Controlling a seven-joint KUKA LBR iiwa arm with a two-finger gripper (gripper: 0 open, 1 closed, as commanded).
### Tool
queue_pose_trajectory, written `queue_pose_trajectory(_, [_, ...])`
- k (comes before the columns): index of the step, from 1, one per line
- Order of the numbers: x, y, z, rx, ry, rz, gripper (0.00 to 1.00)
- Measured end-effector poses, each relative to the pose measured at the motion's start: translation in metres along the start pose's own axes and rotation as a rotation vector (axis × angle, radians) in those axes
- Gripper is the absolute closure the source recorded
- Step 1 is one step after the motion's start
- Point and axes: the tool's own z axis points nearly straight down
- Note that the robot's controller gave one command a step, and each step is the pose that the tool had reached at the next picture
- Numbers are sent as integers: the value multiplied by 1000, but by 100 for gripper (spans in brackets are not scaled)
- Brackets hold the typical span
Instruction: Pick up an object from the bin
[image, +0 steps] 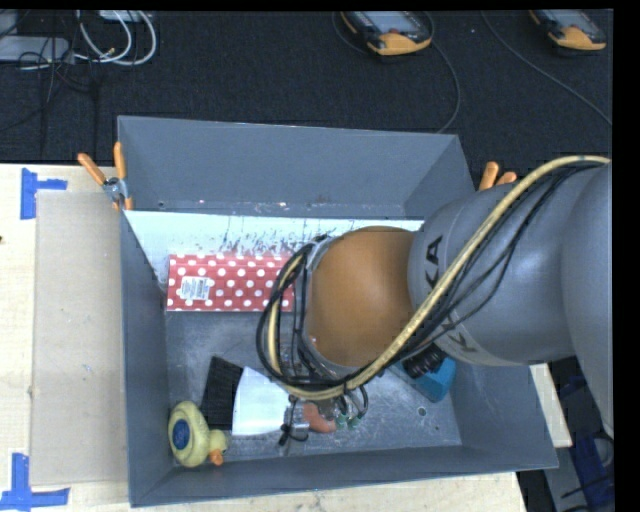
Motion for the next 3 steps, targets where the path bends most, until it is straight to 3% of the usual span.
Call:
queue_pose_trajectory(1, [-10, -12, 39, -1, -1, -74, 0])
queue_pose_trajectory(2, [-23, -26, 92, 0, 3, -216, 100])
queue_pose_trajectory(3, [-23, -26, 92, 0, 3, -216, 100])
